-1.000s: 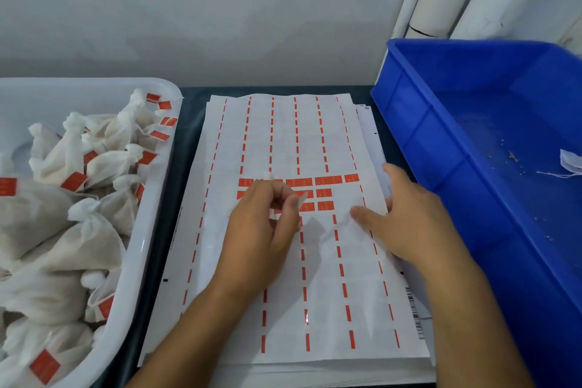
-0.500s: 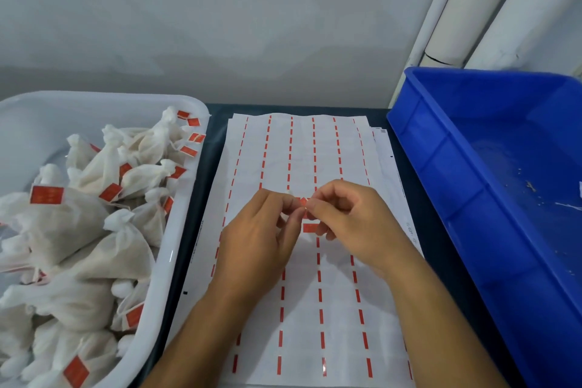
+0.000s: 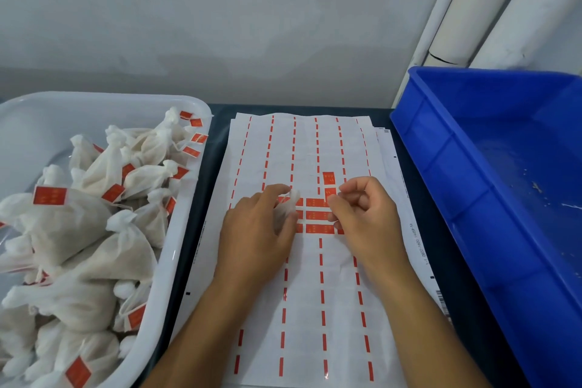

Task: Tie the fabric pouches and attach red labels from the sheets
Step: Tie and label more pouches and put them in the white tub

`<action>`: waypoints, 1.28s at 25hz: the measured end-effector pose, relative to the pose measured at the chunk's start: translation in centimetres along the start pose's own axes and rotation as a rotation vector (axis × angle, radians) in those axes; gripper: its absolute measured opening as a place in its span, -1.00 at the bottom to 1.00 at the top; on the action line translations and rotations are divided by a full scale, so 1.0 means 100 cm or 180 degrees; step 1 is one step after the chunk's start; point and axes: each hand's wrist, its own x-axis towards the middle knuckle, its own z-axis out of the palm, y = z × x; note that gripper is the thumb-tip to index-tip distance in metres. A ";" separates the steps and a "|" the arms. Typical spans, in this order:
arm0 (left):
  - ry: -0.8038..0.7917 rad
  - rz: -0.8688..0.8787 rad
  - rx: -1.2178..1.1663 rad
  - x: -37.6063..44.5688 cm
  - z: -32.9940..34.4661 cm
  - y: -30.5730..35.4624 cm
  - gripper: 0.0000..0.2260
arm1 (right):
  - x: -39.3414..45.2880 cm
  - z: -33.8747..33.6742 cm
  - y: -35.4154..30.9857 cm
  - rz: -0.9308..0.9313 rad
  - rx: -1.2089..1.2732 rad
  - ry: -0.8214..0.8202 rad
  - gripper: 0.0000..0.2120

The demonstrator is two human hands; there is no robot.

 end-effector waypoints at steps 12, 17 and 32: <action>-0.0522 0.0309 -0.0865 -0.010 -0.013 0.007 -0.69 | 0.000 -0.008 -0.010 0.0371 0.0848 -0.0366 -0.83; -0.0448 0.0409 -0.0518 -0.012 -0.023 0.011 -0.57 | 0.002 -0.009 -0.009 0.0426 0.0868 -0.0401 -0.85; -0.0287 0.0446 -0.2651 -0.017 -0.030 0.027 -0.90 | -0.001 -0.011 -0.014 0.0513 0.1099 -0.0509 -0.84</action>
